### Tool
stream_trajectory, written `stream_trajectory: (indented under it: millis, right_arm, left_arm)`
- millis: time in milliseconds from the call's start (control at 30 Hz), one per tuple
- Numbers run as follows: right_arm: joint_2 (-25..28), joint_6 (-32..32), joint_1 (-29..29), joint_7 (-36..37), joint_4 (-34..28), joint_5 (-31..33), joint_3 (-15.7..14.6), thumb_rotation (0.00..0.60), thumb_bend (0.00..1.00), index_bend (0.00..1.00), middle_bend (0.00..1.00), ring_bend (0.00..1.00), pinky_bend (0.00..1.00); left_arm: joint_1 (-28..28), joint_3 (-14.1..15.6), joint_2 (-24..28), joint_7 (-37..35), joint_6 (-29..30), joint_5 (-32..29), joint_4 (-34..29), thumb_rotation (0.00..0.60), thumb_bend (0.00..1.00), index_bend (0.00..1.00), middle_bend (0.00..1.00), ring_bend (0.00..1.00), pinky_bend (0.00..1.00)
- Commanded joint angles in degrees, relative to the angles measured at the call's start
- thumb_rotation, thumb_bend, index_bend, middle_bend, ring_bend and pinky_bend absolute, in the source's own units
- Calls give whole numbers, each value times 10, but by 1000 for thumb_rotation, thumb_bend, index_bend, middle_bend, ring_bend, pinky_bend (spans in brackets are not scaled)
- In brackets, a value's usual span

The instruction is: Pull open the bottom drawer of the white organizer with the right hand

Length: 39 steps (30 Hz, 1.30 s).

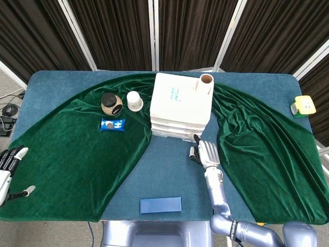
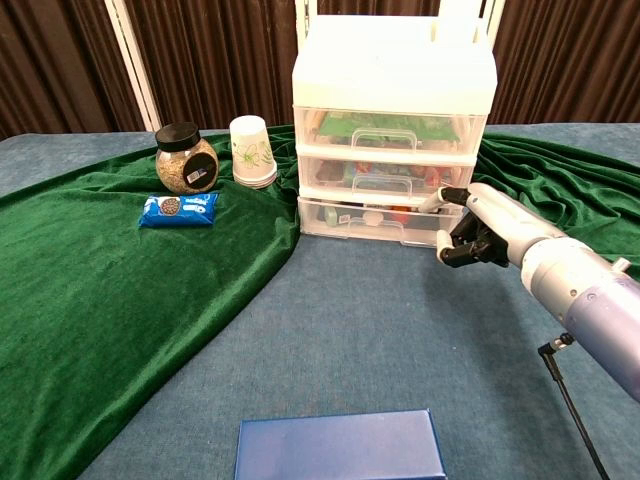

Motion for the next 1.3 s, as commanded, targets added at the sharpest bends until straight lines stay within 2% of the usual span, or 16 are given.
stream_trajectory:
  millis: [33,167,300,400,733,1067,1300]
  right_arm:
    - [0,0,0,-1,1,0,-1,600,588,298,913,967,904]
    - [-2,-1,1,0,1,0,-3,600,588,336,913,968,904]
    - [-1,-1,1,2,-1,-1,-4,600,593,441,917,971,904]
    - [0,3,-1,2,-5,-5,-7,600,600,474,920,974,904]
    - [15,16,-10,-8,-43,-14,-22,600,607,485,925,976,904]
    - [48,20,-29,-54,-106,6,-48,600,608,492,925,976,904]
    - [62,36,-44,-59,-136,-2,-67,600,608,494,925,976,904]
  left_arm:
    - [0,0,0,0,-1,-1,0,600,111,0,0,0,0]
    - [0,0,1,0,-1,0,-1,600,111,0,0,0,0]
    - [0,0,1,0,-1,-1,-1,600,111,0,0,0,0]
    - [-1,0,1,0,-2,-1,-1,600,111,0,0,0,0]
    - [-1,0,1,2,-2,-1,-2,600,111,0,0,0,0]
    - [1,2,2,4,1,3,-5,600,111,0,0,0,0]
    - [3,4,4,6,7,7,-7,600,111,0,0,0,0]
